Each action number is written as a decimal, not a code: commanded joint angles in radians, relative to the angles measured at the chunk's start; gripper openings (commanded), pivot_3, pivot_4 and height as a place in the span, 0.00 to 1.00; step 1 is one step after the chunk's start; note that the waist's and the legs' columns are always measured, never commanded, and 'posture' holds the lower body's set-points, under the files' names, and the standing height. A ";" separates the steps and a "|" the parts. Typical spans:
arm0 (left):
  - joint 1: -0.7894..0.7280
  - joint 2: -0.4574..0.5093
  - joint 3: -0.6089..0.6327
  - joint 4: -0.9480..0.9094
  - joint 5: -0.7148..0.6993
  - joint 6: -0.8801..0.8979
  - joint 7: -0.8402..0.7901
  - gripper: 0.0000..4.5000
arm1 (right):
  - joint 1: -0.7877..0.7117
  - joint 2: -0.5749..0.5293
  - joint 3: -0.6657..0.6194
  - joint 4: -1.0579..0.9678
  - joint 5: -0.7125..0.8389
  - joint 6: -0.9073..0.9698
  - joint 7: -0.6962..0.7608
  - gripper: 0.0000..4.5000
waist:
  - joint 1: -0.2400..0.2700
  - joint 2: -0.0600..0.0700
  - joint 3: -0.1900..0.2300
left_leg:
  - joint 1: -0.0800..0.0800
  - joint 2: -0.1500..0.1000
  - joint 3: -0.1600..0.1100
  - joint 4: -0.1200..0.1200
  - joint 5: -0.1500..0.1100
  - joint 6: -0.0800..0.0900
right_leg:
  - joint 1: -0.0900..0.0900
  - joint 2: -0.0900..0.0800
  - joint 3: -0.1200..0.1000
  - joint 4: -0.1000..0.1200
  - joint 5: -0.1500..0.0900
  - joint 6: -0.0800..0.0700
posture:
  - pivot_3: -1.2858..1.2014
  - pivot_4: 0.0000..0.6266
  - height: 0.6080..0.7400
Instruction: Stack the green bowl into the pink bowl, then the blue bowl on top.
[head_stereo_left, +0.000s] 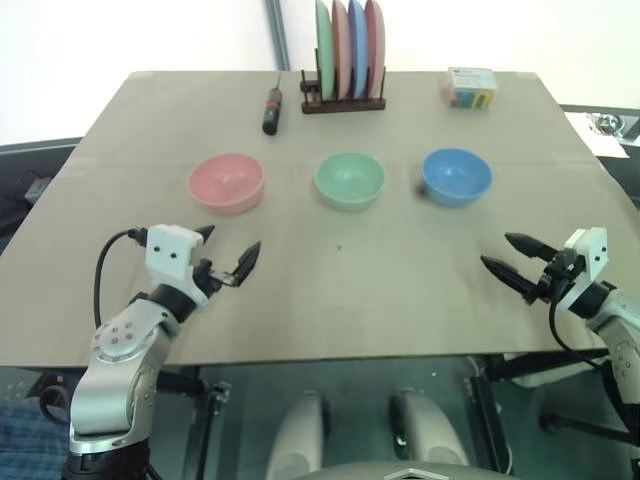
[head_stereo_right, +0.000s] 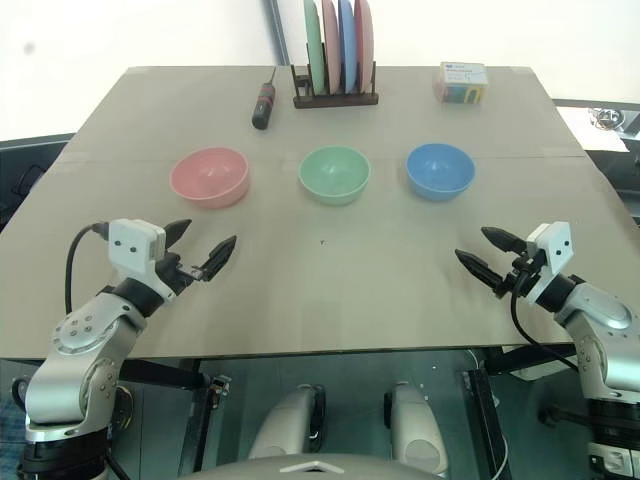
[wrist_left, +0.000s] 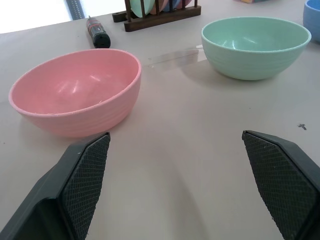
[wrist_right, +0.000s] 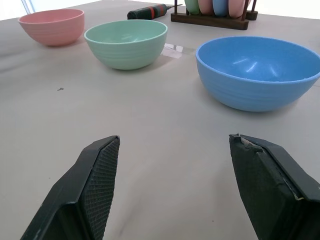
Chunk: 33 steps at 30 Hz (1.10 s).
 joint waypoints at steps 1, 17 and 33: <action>0.007 0.001 0.010 -0.021 -0.001 -0.033 0.000 1.00 | -0.003 -0.017 -0.026 -0.036 0.018 -0.007 0.008 0.81 | 0.000 0.000 0.000 | 0.000 0.000 0.000 0.000 0.000 0.000 | 0.000 0.000 0.000 0.000 0.000 0.000 | 0.52 0.24 1.00; 0.026 -0.012 0.007 -0.019 -0.010 -0.051 -0.005 1.00 | -0.004 -0.022 -0.022 -0.038 0.014 -0.012 0.013 0.81 | 0.000 0.000 0.000 | 0.000 0.000 0.000 0.000 0.000 0.000 | 0.000 0.000 0.000 0.000 0.000 0.000 | 0.52 0.24 1.00; -0.126 0.090 -0.109 0.035 0.182 0.080 0.102 1.00 | -0.045 0.024 -0.002 -0.231 0.165 0.054 0.021 0.81 | 0.000 -0.001 0.000 | 0.000 0.000 -0.001 0.001 0.000 0.000 | 0.000 0.001 0.000 0.001 -0.002 0.003 | 0.52 0.24 1.00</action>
